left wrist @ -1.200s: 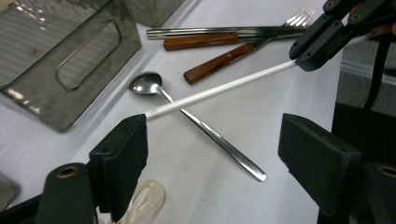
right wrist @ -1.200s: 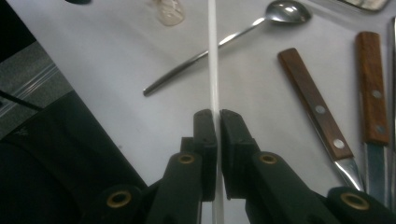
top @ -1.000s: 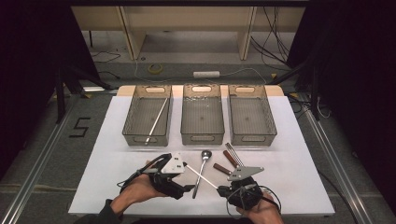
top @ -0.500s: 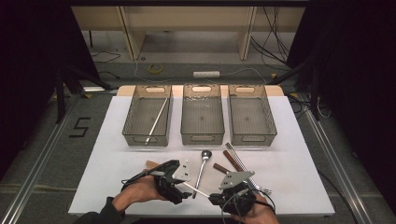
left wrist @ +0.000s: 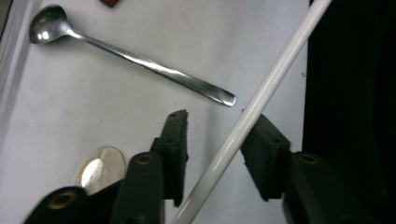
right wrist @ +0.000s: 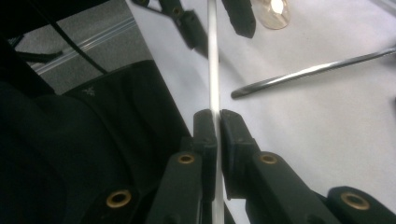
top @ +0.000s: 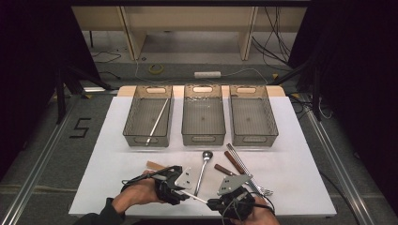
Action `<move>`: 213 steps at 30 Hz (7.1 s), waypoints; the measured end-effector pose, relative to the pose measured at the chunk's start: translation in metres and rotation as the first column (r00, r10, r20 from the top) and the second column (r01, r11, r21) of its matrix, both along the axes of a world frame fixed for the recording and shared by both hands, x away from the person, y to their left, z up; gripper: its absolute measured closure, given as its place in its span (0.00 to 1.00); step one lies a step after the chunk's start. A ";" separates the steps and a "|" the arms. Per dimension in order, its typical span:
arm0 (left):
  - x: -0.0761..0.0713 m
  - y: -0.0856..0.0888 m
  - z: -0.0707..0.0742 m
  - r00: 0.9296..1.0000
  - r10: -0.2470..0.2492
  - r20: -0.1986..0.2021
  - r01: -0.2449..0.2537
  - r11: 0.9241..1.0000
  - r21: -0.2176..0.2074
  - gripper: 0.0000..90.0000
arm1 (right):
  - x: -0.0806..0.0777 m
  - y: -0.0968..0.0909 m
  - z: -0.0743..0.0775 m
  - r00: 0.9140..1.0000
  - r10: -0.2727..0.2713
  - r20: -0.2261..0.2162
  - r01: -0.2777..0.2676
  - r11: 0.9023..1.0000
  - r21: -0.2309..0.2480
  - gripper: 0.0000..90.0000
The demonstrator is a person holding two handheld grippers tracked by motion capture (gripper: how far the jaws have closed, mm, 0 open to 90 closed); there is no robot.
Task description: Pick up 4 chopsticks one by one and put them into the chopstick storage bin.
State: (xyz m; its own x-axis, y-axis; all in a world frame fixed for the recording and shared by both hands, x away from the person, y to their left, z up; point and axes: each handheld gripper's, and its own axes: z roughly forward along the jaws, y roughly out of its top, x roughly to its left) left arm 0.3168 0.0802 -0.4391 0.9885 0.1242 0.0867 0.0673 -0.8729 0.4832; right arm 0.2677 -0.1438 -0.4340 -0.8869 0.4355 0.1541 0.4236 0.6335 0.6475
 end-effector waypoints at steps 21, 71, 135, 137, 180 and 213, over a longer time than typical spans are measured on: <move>-0.008 -0.004 0.000 0.998 -0.061 -0.025 0.063 0.994 0.093 0.92 | 0.010 -0.010 -0.006 0.992 -0.031 0.119 0.030 0.999 0.010 0.64; 0.100 0.119 0.047 0.719 0.686 -0.112 -0.683 0.666 -0.299 0.92 | 0.017 -0.068 0.010 0.877 -0.459 0.141 0.387 0.850 0.357 0.34; 0.199 0.150 0.015 0.448 0.873 -0.193 -0.872 0.380 -0.308 0.92 | 0.017 -0.060 0.006 0.894 -0.424 0.142 0.360 0.870 0.336 0.34; 0.199 0.149 0.012 0.440 0.875 -0.203 -0.880 0.374 -0.294 0.92 | 0.017 -0.060 0.006 0.896 -0.422 0.140 0.357 0.871 0.338 0.34; 0.109 0.112 0.047 0.701 0.703 -0.119 -0.702 0.650 -0.291 0.34 | 0.015 -0.062 0.008 0.894 -0.430 0.128 0.367 0.865 0.342 0.34; 0.065 0.090 0.024 0.808 0.585 -0.074 -0.584 0.778 -0.232 0.29 | 0.026 -0.085 0.008 0.849 -0.506 0.148 0.455 0.845 0.280 0.37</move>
